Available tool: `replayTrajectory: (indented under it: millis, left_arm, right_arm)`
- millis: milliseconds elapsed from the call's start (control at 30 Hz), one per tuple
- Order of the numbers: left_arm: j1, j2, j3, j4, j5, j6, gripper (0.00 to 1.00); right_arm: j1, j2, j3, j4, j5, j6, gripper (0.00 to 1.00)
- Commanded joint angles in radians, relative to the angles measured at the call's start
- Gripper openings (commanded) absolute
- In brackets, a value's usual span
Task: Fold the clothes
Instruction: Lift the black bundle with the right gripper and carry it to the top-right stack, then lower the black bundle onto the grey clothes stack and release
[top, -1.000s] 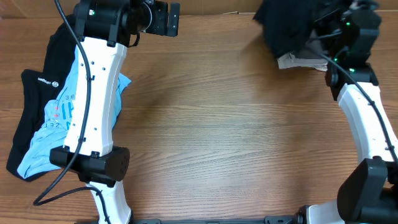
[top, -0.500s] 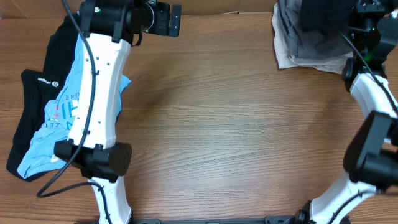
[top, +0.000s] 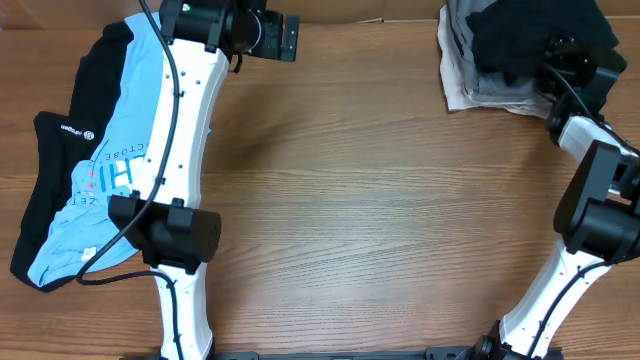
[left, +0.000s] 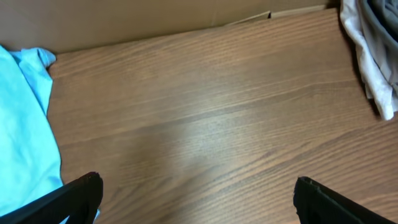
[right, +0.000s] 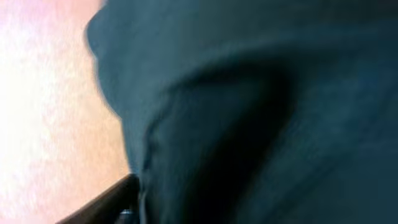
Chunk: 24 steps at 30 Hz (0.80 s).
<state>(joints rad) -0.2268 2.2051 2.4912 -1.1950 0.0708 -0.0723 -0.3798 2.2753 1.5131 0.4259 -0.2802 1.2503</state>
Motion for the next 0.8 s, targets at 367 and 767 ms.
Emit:
replayTrajectory:
  millis: [367,767]
  left_arm:
    - [0.004,0.013,-0.003,0.023,0.008,-0.01,1.0]
    - [0.004,0.013,-0.003,0.042,0.007,-0.01,1.0]
  right_arm:
    - [-0.123,-0.164,0.272,-0.543,-0.175,-0.573,1.0]
    - [0.05,-0.171,0.477,-0.765,0.28,-1.096,1.0]
